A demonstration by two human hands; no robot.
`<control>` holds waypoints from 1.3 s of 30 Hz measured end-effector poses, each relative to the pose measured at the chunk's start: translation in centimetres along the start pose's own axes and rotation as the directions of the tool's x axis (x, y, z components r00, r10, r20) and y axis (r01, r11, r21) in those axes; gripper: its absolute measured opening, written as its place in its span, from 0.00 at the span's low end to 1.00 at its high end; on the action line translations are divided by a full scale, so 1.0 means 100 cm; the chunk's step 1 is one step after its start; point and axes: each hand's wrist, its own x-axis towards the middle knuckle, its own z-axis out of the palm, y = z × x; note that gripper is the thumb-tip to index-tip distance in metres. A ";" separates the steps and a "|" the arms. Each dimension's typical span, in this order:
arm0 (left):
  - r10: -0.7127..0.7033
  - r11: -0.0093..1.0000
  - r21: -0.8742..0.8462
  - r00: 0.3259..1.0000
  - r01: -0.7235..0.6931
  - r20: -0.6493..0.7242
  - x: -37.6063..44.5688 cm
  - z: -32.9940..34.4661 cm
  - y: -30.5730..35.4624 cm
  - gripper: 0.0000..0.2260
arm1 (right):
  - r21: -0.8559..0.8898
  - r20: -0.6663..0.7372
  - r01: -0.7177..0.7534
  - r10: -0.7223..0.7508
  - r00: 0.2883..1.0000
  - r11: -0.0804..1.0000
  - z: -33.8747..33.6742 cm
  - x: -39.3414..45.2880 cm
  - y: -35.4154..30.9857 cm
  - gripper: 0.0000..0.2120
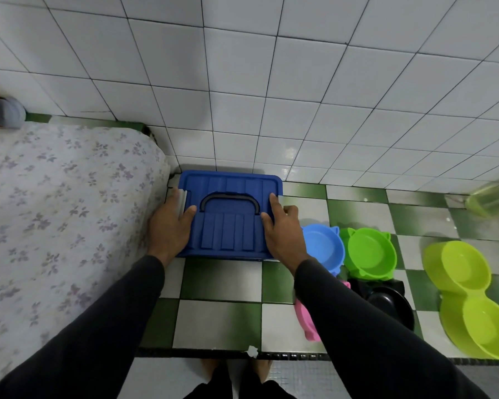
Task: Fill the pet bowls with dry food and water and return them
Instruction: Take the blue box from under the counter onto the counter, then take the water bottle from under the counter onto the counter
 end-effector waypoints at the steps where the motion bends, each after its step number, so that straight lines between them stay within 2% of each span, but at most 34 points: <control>1: 0.007 1.000 0.018 1.000 -0.007 0.011 -0.003 -0.001 0.000 0.31 | -0.023 0.021 0.010 -0.010 1.000 1.000 -0.001 -0.001 0.000 0.29; 5: 0.042 0.990 0.127 0.992 -0.057 0.116 -0.025 -0.002 0.002 0.34 | -0.083 0.114 0.049 -0.039 0.993 0.995 -0.006 -0.012 0.001 0.31; 9: 0.018 0.946 0.320 0.993 -0.055 0.118 -0.049 0.000 0.011 0.30 | -0.119 0.193 0.097 -0.073 0.979 0.988 -0.016 -0.030 0.005 0.31; 12: 0.058 0.905 0.409 0.987 -0.114 0.147 -0.064 -0.002 0.023 0.28 | -0.090 0.217 0.126 -0.104 0.971 0.988 -0.029 -0.043 0.014 0.30; 15: 0.092 0.891 0.426 0.981 -0.157 0.169 -0.081 -0.004 0.035 0.26 | -0.101 0.203 0.174 -0.151 0.968 0.980 -0.043 -0.059 0.021 0.30; 18: 0.107 0.900 0.398 0.974 -0.179 0.197 -0.103 -0.004 0.047 0.26 | -0.207 0.188 0.237 -0.199 0.962 0.949 -0.054 -0.075 0.029 0.30; 24: 0.134 0.904 0.370 0.964 -0.213 0.228 -0.160 -0.001 0.057 0.27 | -0.293 0.188 0.233 -0.183 0.965 0.927 -0.075 -0.124 0.050 0.34; 34: 0.337 0.775 0.494 0.919 -0.394 0.204 -0.263 -0.019 0.048 0.24 | -0.381 0.074 0.209 -0.196 0.978 0.901 -0.100 -0.227 0.064 0.35; 39: 0.339 0.778 0.493 0.920 -0.390 0.194 -0.323 -0.023 0.038 0.24 | -0.383 0.045 0.217 -0.217 0.975 0.898 -0.100 -0.290 0.067 0.36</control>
